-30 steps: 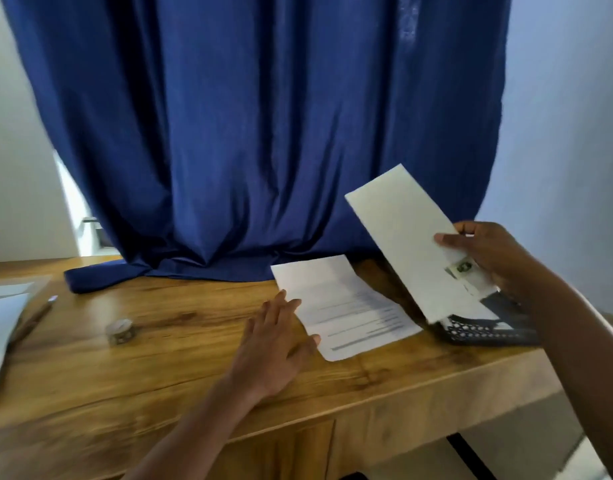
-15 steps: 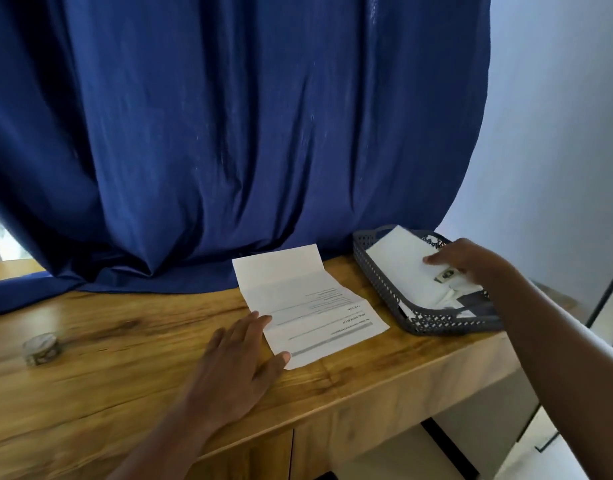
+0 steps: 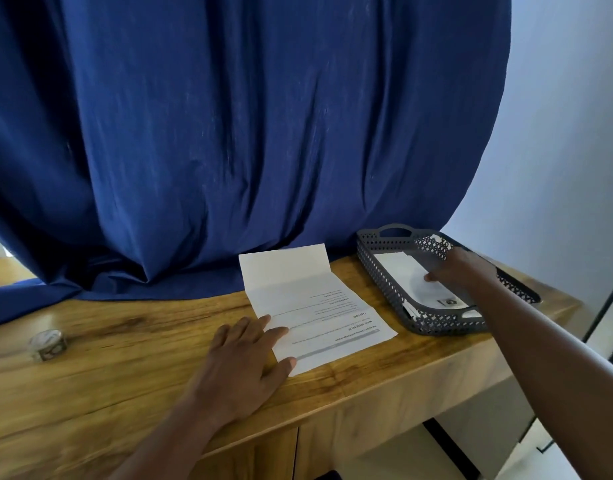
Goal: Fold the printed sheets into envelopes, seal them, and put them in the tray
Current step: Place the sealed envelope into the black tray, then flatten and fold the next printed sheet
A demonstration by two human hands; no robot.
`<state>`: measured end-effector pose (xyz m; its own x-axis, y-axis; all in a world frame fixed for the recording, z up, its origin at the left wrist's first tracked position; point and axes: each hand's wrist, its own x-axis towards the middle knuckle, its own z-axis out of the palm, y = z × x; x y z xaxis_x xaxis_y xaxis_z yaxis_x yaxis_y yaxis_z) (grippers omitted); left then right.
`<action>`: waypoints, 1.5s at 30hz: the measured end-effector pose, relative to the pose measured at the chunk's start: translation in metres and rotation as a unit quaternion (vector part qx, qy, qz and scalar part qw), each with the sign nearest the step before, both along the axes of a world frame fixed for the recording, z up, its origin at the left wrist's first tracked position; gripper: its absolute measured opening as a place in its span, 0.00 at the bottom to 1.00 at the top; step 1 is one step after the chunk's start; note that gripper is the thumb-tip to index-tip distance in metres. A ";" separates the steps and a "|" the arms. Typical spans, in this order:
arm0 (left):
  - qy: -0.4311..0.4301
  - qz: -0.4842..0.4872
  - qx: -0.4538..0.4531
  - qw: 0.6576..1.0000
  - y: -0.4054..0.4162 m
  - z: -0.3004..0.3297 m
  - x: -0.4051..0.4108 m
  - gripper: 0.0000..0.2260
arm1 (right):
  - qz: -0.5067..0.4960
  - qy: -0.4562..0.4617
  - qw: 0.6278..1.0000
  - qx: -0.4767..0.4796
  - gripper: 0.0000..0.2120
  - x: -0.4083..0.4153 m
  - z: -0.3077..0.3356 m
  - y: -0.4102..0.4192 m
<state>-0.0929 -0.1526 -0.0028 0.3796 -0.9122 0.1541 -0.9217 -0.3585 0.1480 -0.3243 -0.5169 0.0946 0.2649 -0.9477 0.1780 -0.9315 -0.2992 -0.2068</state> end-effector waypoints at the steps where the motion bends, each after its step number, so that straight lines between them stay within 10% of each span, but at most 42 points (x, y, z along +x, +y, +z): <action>1: 0.001 0.001 -0.001 1.000 0.000 0.001 0.000 0.30 | -0.002 -0.013 0.999 -0.035 0.26 0.004 0.005 0.006; 8: 0.011 0.004 -0.005 1.000 -0.001 -0.001 0.002 0.30 | 0.229 -0.187 0.940 -0.172 0.06 0.041 0.044 0.081; 13: 0.014 0.002 0.002 1.000 0.000 0.000 0.002 0.31 | 0.377 -0.095 0.919 -0.059 0.10 0.074 -0.004 0.141; 20: 0.060 -0.016 -0.002 0.998 0.022 0.011 0.001 0.29 | 0.391 -0.046 0.917 0.060 0.20 0.078 -0.058 0.155; 45: 0.147 0.147 -0.145 0.967 0.185 0.060 0.096 0.18 | 0.543 -0.029 0.839 0.034 0.26 0.134 -0.075 0.351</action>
<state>0.0028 0.0320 0.0576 0.6823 -0.6928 0.2334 -0.6888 -0.5022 0.5228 -0.1907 -0.1663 0.0192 0.9711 -0.1623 0.1749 -0.1059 -0.9500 -0.2937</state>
